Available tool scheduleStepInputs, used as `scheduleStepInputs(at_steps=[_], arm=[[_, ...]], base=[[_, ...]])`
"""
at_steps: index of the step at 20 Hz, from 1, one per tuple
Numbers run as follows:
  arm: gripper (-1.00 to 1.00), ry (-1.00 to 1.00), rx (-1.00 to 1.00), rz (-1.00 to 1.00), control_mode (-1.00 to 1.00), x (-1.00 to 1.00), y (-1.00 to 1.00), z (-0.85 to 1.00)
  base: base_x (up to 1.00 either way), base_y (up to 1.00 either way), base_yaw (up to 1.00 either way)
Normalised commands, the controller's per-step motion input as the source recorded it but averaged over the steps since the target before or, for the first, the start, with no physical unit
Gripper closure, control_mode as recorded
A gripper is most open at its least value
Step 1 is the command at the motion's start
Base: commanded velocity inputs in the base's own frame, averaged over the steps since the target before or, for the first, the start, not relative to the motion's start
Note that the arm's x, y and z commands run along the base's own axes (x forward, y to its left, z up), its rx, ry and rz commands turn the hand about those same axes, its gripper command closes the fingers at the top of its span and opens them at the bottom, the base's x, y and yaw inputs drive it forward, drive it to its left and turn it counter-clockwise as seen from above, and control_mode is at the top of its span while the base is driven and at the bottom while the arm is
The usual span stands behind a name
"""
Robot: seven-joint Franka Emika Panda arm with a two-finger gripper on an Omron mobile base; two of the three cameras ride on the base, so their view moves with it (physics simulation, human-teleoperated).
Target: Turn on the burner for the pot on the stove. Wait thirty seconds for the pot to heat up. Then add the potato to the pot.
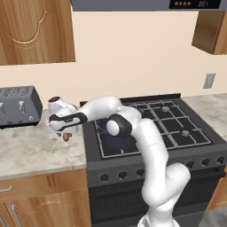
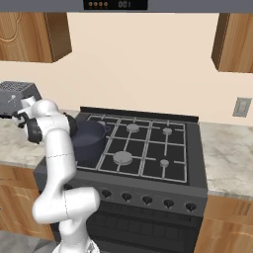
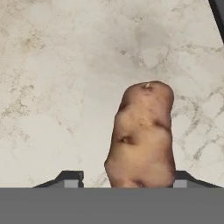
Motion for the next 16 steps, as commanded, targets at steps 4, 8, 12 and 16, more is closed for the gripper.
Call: scheduleStepInputs(at_steps=[4, 8, 12, 16], arm=[[1.0, 0.0, 0.0, 0.0, -1.0, 0.03, 0.02, -0.26], [1.0, -0.01, 0.0, 0.0, -1.0, -0.06, -0.06, 0.05], [1.0, -0.14, 0.0, 0.0, -1.0, -0.16, -0.3, 0.86], [1.0, -0.22, 0.0, 0.0, -1.0, -0.34, -0.38, 1.0]], base=[[0.0, 0.0, 0.0], [0.0, 0.0, 0.0], [0.0, 0.0, 0.0], [0.0, 0.0, 0.0]])
